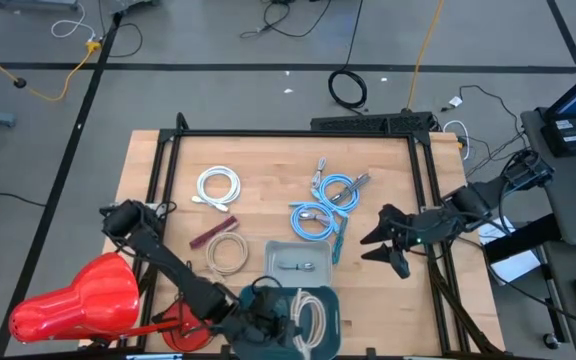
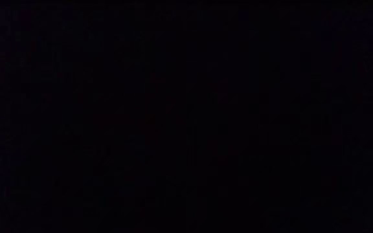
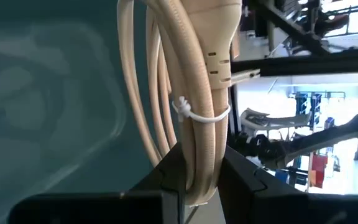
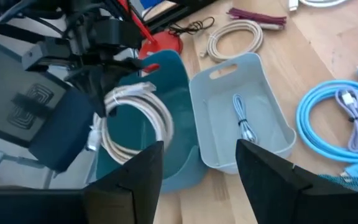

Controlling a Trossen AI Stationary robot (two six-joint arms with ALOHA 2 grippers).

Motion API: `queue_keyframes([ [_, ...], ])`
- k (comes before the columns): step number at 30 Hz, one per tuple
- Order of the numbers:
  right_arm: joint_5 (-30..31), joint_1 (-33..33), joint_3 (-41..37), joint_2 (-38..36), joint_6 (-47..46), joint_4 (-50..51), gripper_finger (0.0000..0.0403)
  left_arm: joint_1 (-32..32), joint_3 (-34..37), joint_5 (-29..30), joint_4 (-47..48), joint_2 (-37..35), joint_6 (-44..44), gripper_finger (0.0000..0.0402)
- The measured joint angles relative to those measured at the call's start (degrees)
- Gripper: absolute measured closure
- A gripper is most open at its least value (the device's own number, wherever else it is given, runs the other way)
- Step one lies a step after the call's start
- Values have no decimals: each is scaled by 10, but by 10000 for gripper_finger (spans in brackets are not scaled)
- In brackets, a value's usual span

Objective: Pick & Place USB Port
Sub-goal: Put the right brown HDMI cable into the blue bin, then put the black and white charger cable into the gray bin

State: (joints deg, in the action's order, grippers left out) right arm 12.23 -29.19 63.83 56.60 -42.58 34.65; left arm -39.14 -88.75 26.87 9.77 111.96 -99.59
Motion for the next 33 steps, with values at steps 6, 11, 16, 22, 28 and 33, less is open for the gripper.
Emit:
queue_keyframes([
  [6, 12, 0, 0, 0, 4, -7, 211, 42, 0, -68, -9, 0, 53, 342],
  [11, 12, 0, 0, 0, -2, -7, 211, 52, 0, -102, -6, 0, 66, 342],
  [16, 12, 0, 0, 0, -2, -6, 211, 44, 0, -119, 17, 0, 59, 342],
  [22, 24, 0, 0, 0, -1, -6, 211, 45, 0, -109, 36, 0, 54, 270],
  [28, 30, 1, 0, 0, -1, -6, 211, 44, 0, -118, 56, 0, 55, 233],
  [33, 30, 1, 0, 0, -1, -6, 211, 46, 0, -122, 71, 0, 54, 240],
])
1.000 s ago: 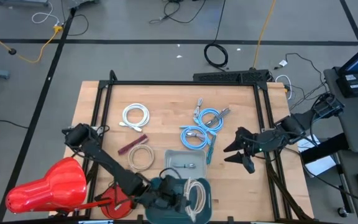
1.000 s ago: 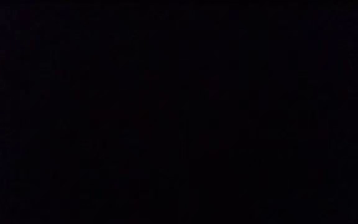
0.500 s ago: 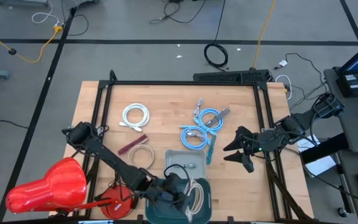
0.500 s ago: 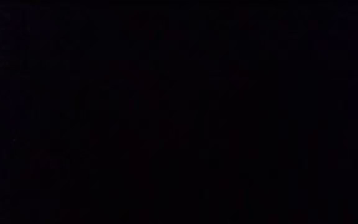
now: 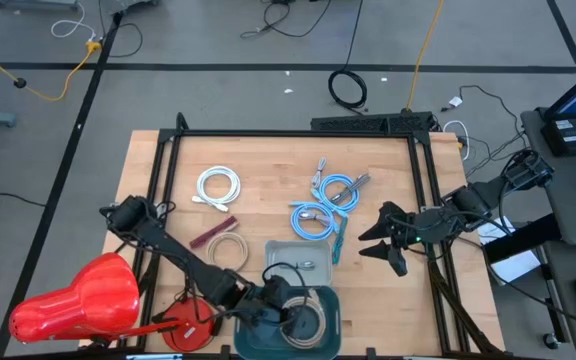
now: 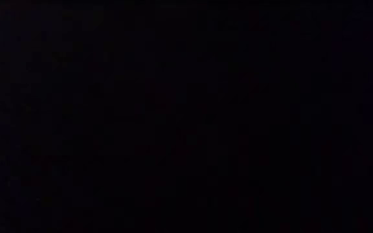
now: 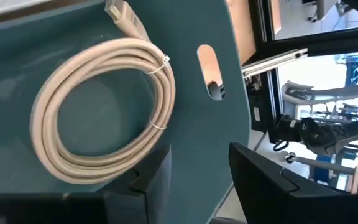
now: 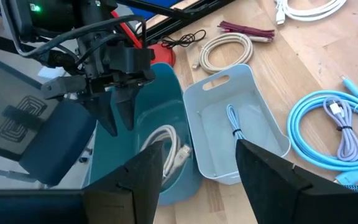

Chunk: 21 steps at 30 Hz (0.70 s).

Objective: Pick & Place USB Port
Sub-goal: Put the black and white charger cable into the gray bin

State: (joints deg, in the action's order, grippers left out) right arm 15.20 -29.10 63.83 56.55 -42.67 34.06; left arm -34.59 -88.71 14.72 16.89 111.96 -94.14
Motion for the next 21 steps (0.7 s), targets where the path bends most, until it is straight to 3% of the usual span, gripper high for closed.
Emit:
queue_keyframes([
  [9, 8, 0, 0, 1, -1, 16, 211, 23, 0, -22, 44, -40, 52, 255],
  [21, 126, 7, -7, 18, -27, 95, 211, 60, 1, 161, 122, -202, 190, 255],
])
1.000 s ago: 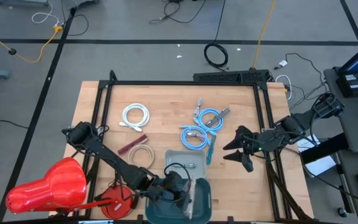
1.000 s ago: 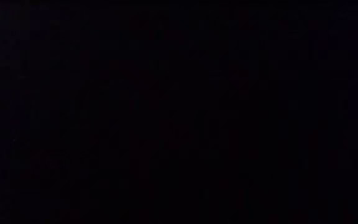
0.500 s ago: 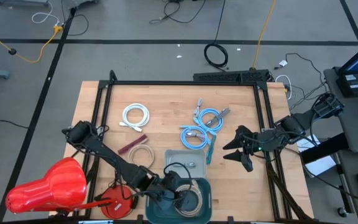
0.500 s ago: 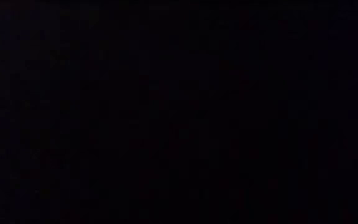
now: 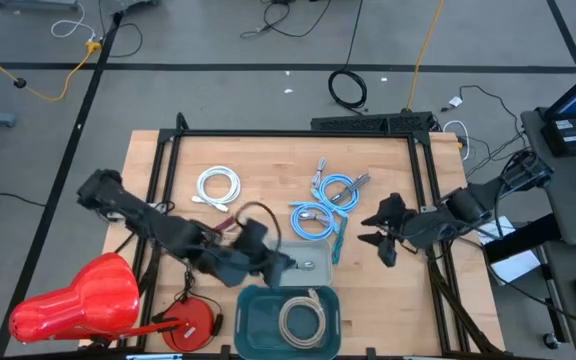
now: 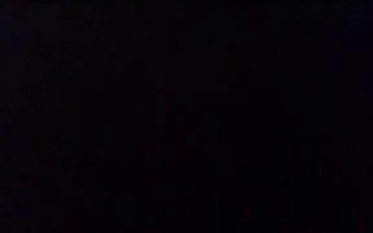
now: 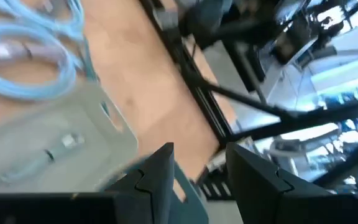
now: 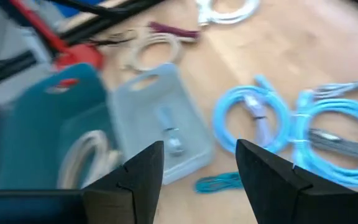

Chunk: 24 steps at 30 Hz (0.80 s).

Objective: Pick & Place USB Port
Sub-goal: Put the black and white charger cable into the gray bin

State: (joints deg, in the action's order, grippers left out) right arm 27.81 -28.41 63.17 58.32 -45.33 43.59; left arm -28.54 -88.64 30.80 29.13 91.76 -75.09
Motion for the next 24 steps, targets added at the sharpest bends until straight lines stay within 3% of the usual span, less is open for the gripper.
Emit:
queue_keyframes([
  [3, 36, 17, -33, 7, 9, -6, 211, 0, 0, 26, 44, -23, 1, 255],
  [6, 23, 60, -75, 16, 24, -24, 211, 0, 0, 27, 71, -30, -8, 255],
  [13, -171, 248, -140, 59, -23, -38, 211, -14, 0, 18, 104, -26, -19, 254],
  [18, -276, 334, -142, 88, 209, -151, 211, -11, 0, -13, 152, -25, -6, 254],
  [24, -231, 379, -122, 133, 443, -130, 211, -13, 0, -69, 190, -24, 24, 254],
])
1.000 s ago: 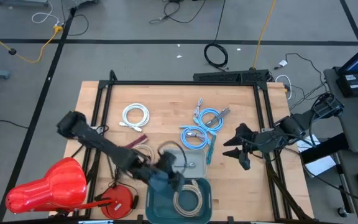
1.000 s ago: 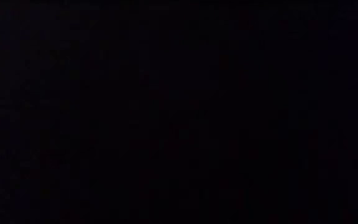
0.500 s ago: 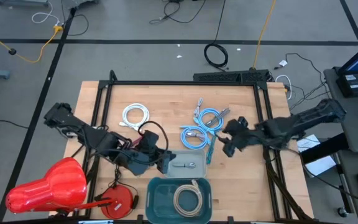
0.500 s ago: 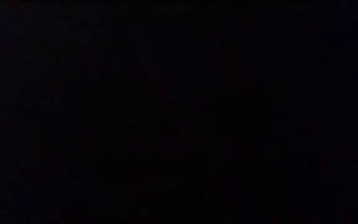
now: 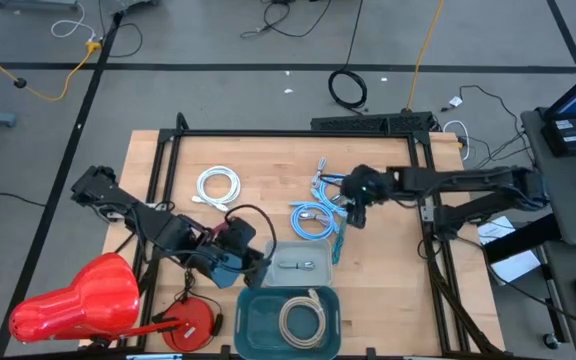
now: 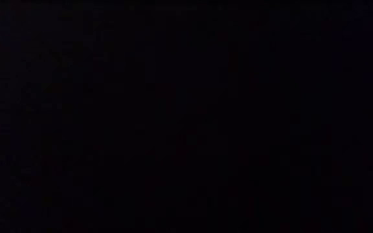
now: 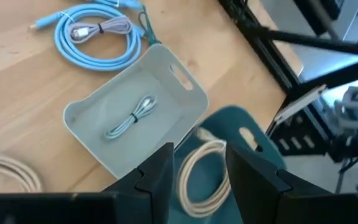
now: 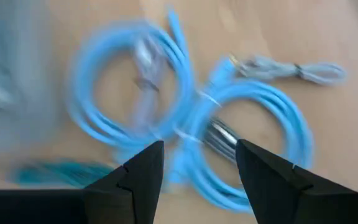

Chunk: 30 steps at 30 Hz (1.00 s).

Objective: Pick & Place USB Port
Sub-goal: Put the black and white charger cable into the gray bin

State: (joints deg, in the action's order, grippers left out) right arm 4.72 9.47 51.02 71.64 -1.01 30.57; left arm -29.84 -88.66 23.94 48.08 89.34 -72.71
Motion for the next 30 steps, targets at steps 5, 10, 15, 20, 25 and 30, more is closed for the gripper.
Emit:
queue_keyframes([
  [5, 88, 17, 18, 56, 82, 52, 211, -8, 0, -22, 24, 0, 31, 254],
  [10, 81, 43, 40, 118, 122, 66, 211, -9, 0, -31, 50, 0, 26, 254],
  [15, 73, 61, 60, 166, 189, 65, 211, -11, 0, -32, 70, 0, 21, 254],
  [20, 72, 76, 59, 192, 217, 66, 211, -12, 0, -29, 72, 0, 1, 254],
  [25, 72, 83, 56, 213, 214, 65, 213, -19, 0, -25, 80, 0, -13, 254],
  [30, 72, 82, 55, 230, 186, 51, 255, -25, 0, -16, 81, 0, -16, 254],
])
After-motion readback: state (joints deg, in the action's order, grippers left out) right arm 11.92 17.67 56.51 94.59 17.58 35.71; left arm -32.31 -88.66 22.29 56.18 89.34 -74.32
